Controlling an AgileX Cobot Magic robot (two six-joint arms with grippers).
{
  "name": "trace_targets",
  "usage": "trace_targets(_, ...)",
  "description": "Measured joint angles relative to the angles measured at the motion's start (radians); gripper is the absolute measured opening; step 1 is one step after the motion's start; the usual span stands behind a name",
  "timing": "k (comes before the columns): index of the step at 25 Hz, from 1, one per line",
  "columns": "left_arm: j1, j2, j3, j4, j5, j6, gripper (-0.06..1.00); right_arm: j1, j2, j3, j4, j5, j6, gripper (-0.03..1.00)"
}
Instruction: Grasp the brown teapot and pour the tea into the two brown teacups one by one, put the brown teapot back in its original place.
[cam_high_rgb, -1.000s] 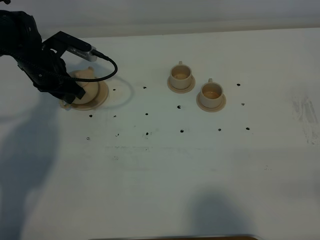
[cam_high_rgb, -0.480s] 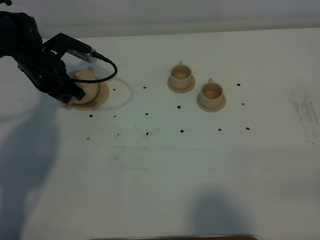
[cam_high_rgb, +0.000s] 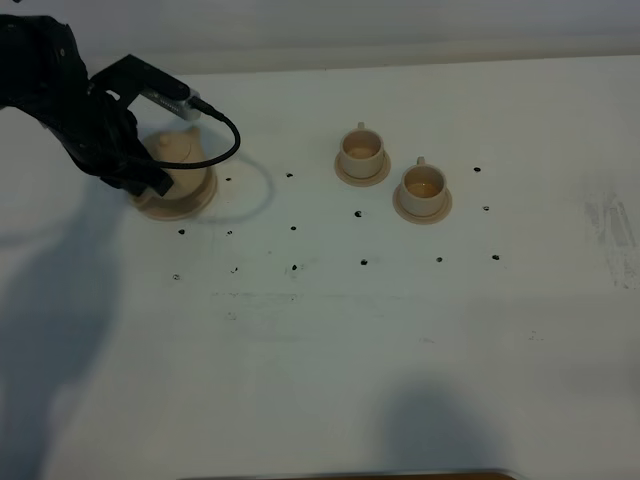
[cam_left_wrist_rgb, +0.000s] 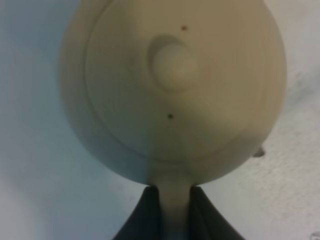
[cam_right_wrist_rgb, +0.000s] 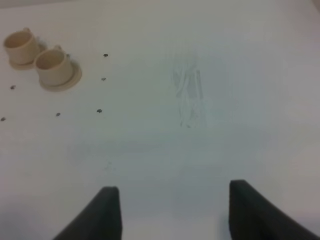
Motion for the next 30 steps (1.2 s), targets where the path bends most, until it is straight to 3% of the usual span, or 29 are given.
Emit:
trace_targets(10,-0.034,-0.046,-0.048,-0.004,-0.006,0.113,0.08,0.0,0.0,0.0,0.0,0.0,0.0,0.49)
trace_targets(22,-0.142,0.138,-0.364,-0.004,0.095,0.21,0.08,0.0,0.0,0.0,0.001,0.0,0.0,0.49)
trace_targets(30,-0.202,0.2,-0.429,-0.058,0.103,0.326,0.08,0.0,0.0,0.0,0.001,0.0,0.0,0.49)
